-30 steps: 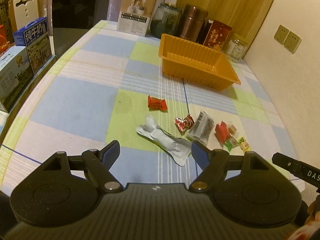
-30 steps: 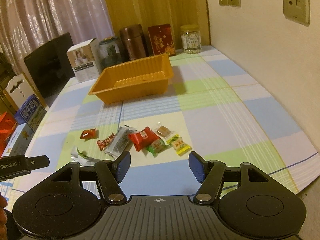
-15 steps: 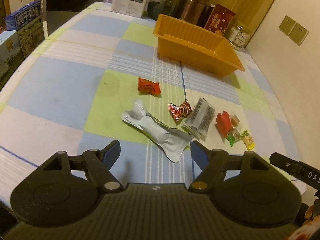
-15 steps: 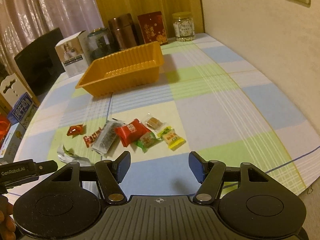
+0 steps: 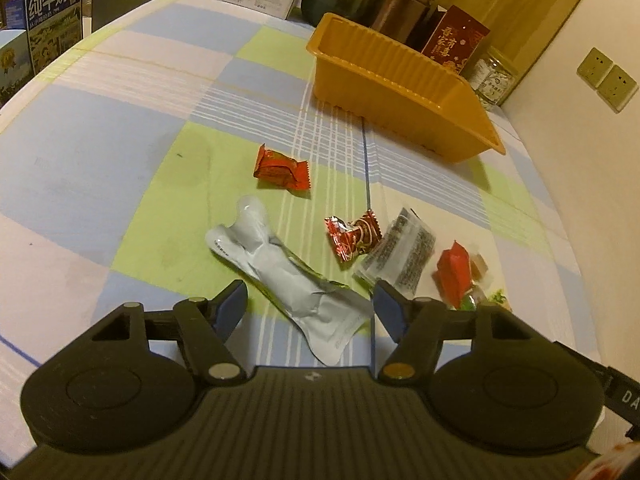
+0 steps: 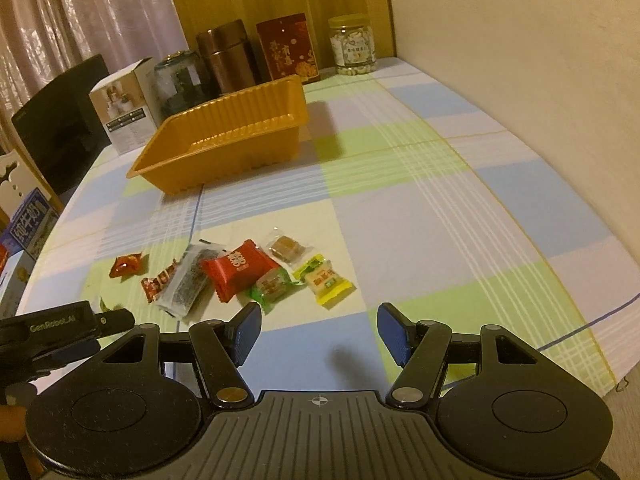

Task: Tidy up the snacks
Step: 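Lower the left tool onto the white foil packet and close it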

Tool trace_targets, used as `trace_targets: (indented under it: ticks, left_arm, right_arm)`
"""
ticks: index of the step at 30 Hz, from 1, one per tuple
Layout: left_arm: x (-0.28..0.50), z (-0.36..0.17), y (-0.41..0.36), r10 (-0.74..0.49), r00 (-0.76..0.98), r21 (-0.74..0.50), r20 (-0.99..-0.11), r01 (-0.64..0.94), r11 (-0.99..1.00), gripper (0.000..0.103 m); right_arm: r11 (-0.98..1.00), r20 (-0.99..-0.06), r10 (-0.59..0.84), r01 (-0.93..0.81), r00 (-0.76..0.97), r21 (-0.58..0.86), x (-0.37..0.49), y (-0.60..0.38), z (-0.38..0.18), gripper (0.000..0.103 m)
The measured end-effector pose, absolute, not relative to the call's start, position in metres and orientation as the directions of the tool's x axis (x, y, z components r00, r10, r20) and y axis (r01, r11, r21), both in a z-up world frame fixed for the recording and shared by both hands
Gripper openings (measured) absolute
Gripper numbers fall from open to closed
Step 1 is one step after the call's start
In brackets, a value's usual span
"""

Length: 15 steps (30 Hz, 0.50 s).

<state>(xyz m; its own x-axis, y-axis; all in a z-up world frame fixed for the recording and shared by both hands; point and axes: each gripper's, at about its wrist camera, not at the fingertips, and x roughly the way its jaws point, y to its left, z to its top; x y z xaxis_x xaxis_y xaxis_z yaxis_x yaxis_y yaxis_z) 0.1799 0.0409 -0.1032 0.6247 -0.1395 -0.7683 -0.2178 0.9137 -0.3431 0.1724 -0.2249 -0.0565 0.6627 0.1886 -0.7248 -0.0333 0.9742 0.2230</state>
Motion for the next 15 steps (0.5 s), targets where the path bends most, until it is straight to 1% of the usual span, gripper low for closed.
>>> trace_targets:
  ticks: [2, 3, 4, 8, 10, 11, 12, 15]
  left_arm:
    - [0.184, -0.106, 0.041, -0.147, 0.620, -0.348, -0.771, -0.216, 0.912, 0.066]
    - [0.185, -0.107, 0.040, -0.146, 0.618, -0.344, -0.772, -0.213, 0.914, 0.063]
    - [0.186, -0.108, 0.040, -0.144, 0.617, -0.337, -0.774, -0.208, 0.918, 0.057]
    - [0.192, -0.111, 0.039, -0.134, 0.610, -0.305, -0.781, -0.185, 0.934, 0.049]
    - [0.195, -0.111, 0.039, -0.126, 0.607, -0.282, -0.785, -0.168, 0.945, 0.042]
    - [0.197, -0.111, 0.040, -0.125, 0.604, -0.273, -0.787, -0.159, 0.949, 0.040]
    - [0.198, -0.111, 0.040, -0.124, 0.600, -0.263, -0.791, -0.150, 0.953, 0.036]
    - [0.199, -0.110, 0.043, -0.142, 0.583, -0.241, -0.800, -0.096, 0.966, 0.035]
  right_arm:
    - [0.974, -0.725, 0.190, -0.033, 0.662, 0.225, 0.174, -0.225, -0.058, 0.064]
    - [0.974, -0.726, 0.189, -0.032, 0.661, 0.224, 0.175, -0.224, -0.059, 0.064]
    - [0.974, -0.726, 0.189, -0.032, 0.661, 0.224, 0.176, -0.223, -0.060, 0.064]
    - [0.974, -0.728, 0.190, -0.030, 0.659, 0.226, 0.177, -0.223, -0.062, 0.064]
    - [0.974, -0.730, 0.188, -0.028, 0.657, 0.225, 0.179, -0.223, -0.063, 0.064]
    - [0.974, -0.731, 0.188, -0.027, 0.656, 0.226, 0.180, -0.223, -0.064, 0.064]
    - [0.974, -0.732, 0.188, -0.026, 0.655, 0.226, 0.180, -0.223, -0.065, 0.064]
    - [0.974, -0.732, 0.187, -0.026, 0.655, 0.226, 0.180, -0.223, -0.065, 0.064]
